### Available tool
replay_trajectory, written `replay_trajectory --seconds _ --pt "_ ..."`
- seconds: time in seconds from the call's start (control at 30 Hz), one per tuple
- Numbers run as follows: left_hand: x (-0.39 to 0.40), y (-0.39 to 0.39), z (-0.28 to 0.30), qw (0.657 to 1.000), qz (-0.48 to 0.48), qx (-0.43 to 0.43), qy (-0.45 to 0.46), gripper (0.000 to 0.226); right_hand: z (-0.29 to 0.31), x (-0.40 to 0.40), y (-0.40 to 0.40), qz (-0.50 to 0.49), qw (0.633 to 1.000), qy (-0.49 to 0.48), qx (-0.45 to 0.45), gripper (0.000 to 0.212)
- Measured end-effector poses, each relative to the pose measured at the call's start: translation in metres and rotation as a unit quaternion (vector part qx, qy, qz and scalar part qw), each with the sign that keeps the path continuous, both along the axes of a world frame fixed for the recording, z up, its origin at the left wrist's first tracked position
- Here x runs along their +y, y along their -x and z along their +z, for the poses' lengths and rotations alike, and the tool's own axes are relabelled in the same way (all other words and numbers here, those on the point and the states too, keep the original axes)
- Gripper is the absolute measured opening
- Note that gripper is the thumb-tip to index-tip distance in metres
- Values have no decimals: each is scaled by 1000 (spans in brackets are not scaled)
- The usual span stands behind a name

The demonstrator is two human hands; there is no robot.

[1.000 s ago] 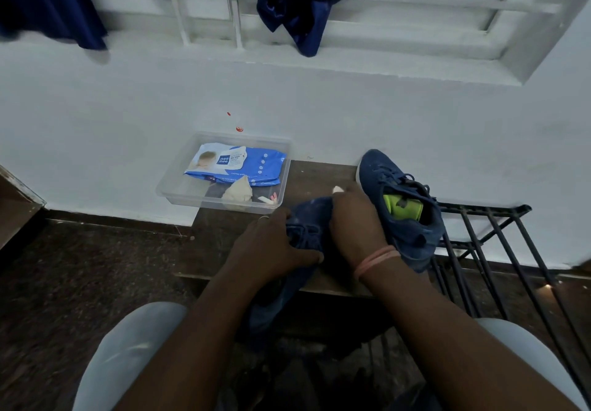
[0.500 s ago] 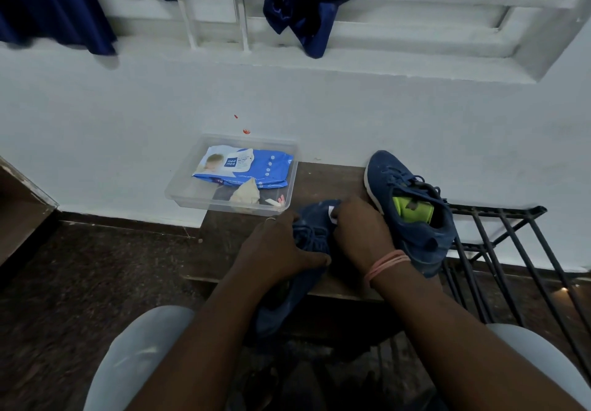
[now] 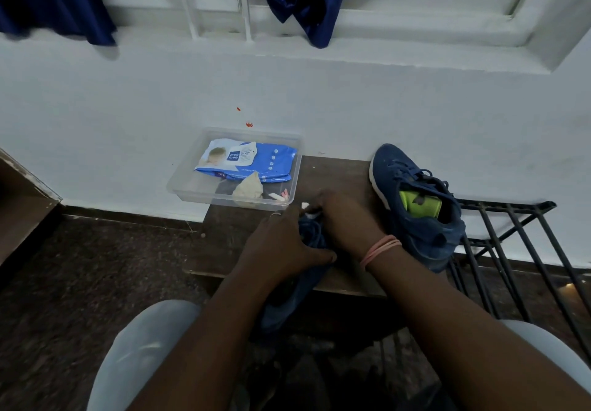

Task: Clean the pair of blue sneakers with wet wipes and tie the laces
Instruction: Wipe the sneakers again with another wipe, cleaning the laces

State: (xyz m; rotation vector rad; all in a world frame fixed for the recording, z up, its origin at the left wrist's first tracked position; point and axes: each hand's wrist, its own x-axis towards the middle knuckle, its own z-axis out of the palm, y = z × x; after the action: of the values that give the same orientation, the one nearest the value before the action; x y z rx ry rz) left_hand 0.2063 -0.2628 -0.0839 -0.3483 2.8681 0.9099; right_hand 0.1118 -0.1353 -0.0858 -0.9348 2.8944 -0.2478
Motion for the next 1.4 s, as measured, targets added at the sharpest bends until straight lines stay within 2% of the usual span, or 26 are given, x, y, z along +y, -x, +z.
replay_trajectory --seconds 0.1,0.17,0.23,0.33,0.43,0.5,0.53,0.6,0.73,0.9,0.97,1.03,1.13,1.2,1.27,1.4 --pt "0 -1 2 1000 -1 -7 4 101 0 11 9 -70 994 25 80 20" --pt "-1 0 2 1000 1 -6 -13 101 -3 8 -2 -57 997 54 18 17" --pt "-2 0 5 999 5 -12 -45 97 -8 5 -13 -100 987 116 -47 19" --pt "-3 1 11 997 8 -27 -72 84 -4 18 -29 -193 951 236 -43 20" --pt "-7 0 19 990 17 -52 -131 72 -1 30 -53 -278 877 361 -154 23" --pt "-15 -4 29 971 54 -79 -220 71 -11 29 -76 -293 845 411 -176 23" --pt "-20 -6 35 958 74 -87 -263 64 -15 26 -88 -291 844 421 -162 24" --pt "-26 -15 44 945 112 -98 -291 40 -23 20 -105 -296 830 450 -141 26" --pt "-27 -38 38 901 184 -157 -359 56 -19 10 -115 -320 779 507 -184 24" --pt "-32 -51 26 860 243 -126 -432 55 -12 10 -117 -341 746 531 -213 22" --pt "-33 -58 23 840 257 -127 -461 46 -11 12 -118 -352 742 530 -212 21" --pt "-33 -61 22 826 233 -151 -491 43 -13 19 -117 -365 735 532 -207 21" --pt "-31 -62 26 776 188 -169 -578 59 -10 32 -114 -375 730 529 -215 20" --pt "-28 -62 25 742 168 -178 -625 56 -5 41 -115 -351 758 507 -215 15" --pt "-21 -64 25 725 143 -201 -643 55 1 50 -112 -316 797 471 -208 12" --pt "-9 -66 21 735 124 -202 -635 72 -7 63 -97 -295 829 412 -236 11"
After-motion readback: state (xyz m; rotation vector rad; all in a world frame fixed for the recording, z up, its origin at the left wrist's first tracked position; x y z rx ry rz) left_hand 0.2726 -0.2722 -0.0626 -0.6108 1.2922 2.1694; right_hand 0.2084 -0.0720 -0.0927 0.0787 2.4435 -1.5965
